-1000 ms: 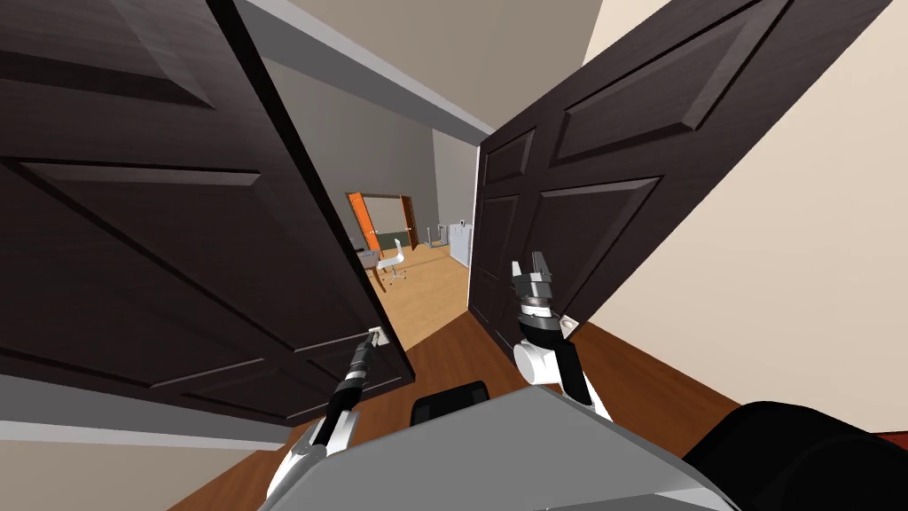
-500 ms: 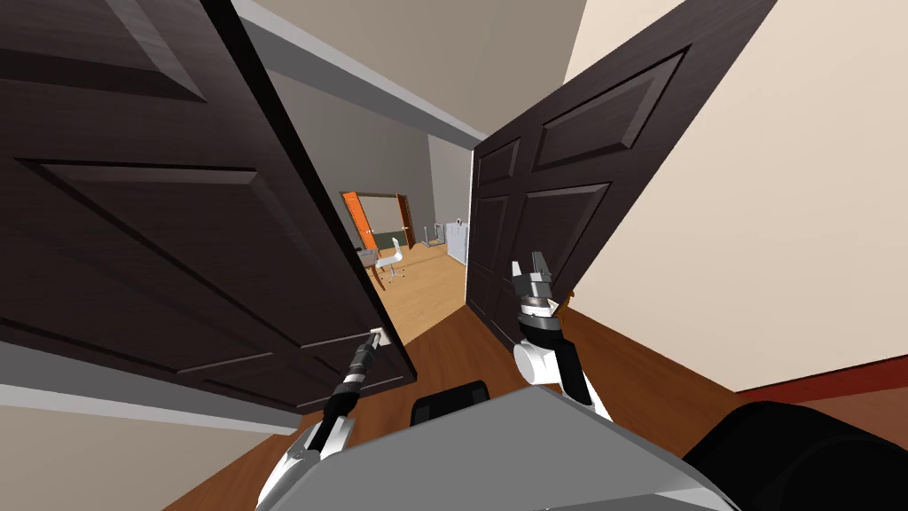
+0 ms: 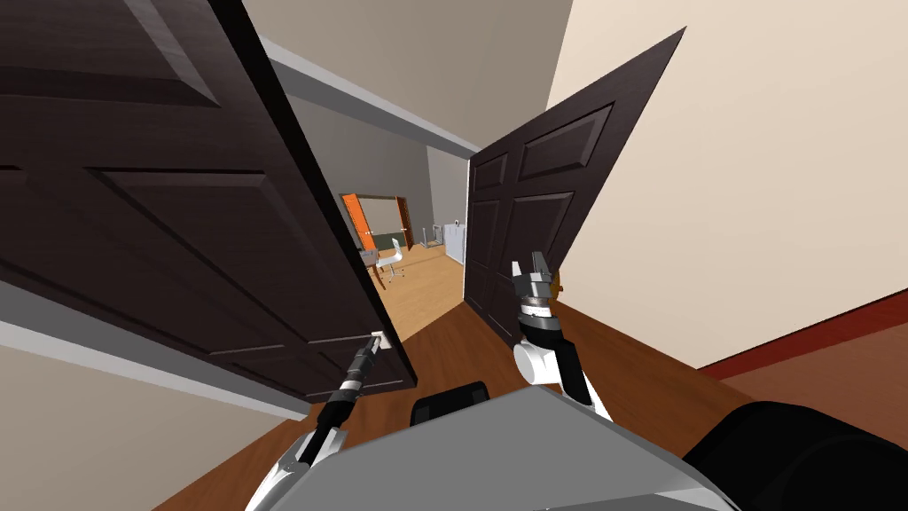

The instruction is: Pull the door open

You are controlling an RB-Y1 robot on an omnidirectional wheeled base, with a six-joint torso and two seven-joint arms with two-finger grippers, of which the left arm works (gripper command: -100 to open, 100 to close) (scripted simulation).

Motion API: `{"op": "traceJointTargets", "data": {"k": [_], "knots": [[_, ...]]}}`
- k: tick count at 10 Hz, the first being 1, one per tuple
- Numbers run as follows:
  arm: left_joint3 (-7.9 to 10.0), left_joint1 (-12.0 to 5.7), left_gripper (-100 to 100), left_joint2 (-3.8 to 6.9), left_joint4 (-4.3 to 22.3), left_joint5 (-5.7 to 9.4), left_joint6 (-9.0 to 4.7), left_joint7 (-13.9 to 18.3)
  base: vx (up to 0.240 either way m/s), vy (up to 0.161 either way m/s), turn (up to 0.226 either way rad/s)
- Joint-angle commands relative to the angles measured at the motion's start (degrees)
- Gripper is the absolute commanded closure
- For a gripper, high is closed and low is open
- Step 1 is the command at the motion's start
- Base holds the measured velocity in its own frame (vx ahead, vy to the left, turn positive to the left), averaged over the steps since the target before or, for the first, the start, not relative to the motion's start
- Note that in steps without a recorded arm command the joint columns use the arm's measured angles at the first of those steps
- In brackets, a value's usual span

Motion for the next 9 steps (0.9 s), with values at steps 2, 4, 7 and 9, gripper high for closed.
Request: {"op": "traceJointTargets", "data": {"k": [2, 4, 7, 9], "knots": [[-0.97, 1.58, 100, 1.31, -0.68, -1.27, -2.58, 1.8, -0.181, 0.063, -0.081], [-1.46, 2.26, 100, 2.0, -0.67, -1.92, -3.97, 2.66, -0.161, 0.055, -0.044], [-2.69, 3.98, 100, 3.72, -0.66, -3.55, -7.46, 4.83, -0.152, 0.082, -0.075], [-2.75, 4.61, 100, 4.07, -0.12, -3.51, -8.44, 4.92, -0.098, 0.047, -0.079]]}}
